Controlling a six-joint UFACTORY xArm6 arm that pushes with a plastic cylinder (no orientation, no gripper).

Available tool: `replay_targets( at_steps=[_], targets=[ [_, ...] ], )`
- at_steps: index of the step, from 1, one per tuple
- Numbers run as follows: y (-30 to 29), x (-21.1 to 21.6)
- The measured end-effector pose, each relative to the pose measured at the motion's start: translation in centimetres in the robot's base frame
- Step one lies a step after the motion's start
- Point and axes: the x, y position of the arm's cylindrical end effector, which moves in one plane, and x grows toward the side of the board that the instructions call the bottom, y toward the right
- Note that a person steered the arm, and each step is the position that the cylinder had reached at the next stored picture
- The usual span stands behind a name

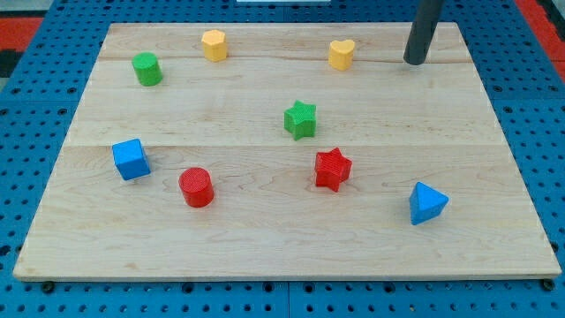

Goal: Place the arm diagonally top right to the yellow heart

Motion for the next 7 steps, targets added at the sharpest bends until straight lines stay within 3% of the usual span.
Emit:
replay_targets(
  at_steps=[5,7],
  targets=[
    [1.3,0.3],
    [-0.1,-4.8]
  ],
)
